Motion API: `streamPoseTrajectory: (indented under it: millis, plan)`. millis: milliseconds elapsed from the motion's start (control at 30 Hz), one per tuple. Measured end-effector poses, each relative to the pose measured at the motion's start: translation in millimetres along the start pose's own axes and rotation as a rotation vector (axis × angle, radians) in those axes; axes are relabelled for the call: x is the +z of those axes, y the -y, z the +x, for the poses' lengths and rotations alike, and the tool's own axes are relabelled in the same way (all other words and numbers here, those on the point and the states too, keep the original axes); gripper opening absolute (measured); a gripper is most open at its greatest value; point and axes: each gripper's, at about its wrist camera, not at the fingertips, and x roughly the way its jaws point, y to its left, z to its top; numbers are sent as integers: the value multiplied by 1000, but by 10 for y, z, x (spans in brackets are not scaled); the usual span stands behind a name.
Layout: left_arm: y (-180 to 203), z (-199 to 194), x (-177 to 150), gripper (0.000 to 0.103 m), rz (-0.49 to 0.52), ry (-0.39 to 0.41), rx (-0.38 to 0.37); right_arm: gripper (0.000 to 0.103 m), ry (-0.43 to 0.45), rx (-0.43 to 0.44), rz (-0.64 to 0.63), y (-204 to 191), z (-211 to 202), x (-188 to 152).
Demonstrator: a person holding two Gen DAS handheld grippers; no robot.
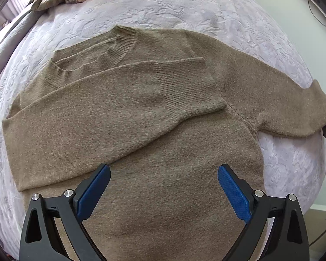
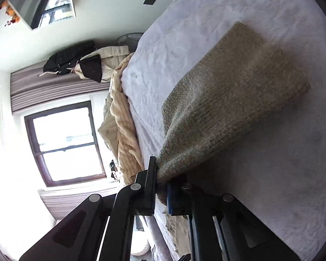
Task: Fold small clothes
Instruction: 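Grasp the other sleeve cuff with the right tool and fold it across the body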
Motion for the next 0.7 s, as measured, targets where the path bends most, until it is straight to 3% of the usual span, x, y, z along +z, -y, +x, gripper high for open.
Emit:
streamPoseTrajectory:
  millis: [167, 333, 500, 700]
  plan:
    - [-306, -164, -103, 99, -36, 22, -4, 8, -124, 35, -103, -394, 490, -307]
    - [-732, -262, -184, 99, -101, 42, -5, 8, -292, 37, -252, -817, 1102, -819]
    - [-1171, -349, -319, 99, -193, 64, 12, 8, -493, -10, -424, -1083, 1838, -1565]
    - [-1727, -393, -556, 99, -306, 68, 48, 8, -726, -120, -605, -962, 2554, -2626]
